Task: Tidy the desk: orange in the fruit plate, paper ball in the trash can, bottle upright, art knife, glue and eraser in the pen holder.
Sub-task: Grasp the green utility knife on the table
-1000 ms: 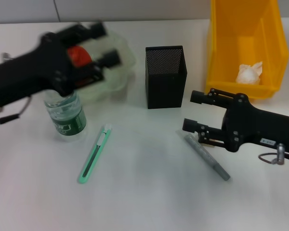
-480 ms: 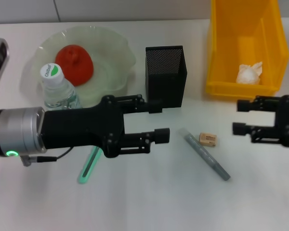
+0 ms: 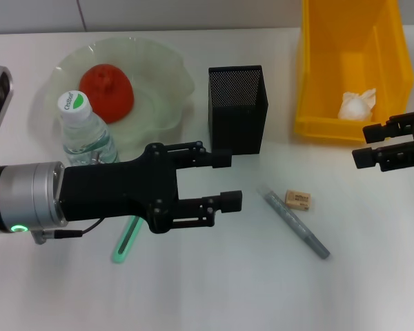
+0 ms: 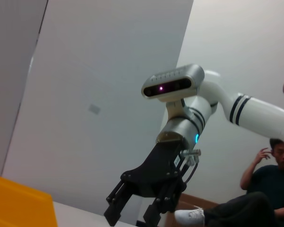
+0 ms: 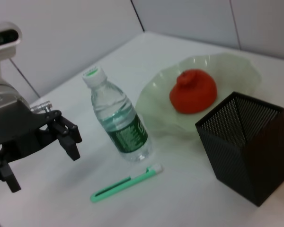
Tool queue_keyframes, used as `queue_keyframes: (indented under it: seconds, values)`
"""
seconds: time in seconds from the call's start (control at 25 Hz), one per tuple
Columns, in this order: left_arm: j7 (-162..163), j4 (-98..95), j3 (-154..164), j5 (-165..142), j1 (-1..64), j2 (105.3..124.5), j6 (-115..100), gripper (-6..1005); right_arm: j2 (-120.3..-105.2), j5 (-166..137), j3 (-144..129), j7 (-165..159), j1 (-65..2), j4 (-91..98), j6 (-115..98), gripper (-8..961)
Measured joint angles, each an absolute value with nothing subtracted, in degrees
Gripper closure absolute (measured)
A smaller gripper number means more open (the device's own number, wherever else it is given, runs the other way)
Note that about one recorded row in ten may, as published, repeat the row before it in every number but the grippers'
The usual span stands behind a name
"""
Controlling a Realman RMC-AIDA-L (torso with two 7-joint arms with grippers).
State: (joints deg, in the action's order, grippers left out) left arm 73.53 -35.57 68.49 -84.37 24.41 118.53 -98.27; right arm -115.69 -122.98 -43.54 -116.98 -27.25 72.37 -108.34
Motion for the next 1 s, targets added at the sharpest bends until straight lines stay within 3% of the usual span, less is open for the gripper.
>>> queue_keyframes:
  seconds: [0.52,0.64,0.84,1.0]
  values:
    - [71.99,-34.98,68.63,-84.5,23.48,118.57,-98.05,316,-115.51,-124.37,-43.9,-119.55,-29.11,72.46,-110.09,266]
    - [71.97,-34.98,68.46,-84.42,23.42,118.57,-98.29,316,-116.15,-124.1,-43.69,-118.19,-28.77,72.32,-110.0,266]
    - [70.57,-34.97,68.26,-84.34,23.19,118.58,-98.18,316,-119.24,-120.37,-42.13,-105.77,-25.49,71.32,-109.32,266]
    - [70.45,-34.98,67.25,-84.23,23.0,118.64,-98.18,316,-119.19,-113.09,-42.18,-95.85,-21.97,64.75,-109.16,266]
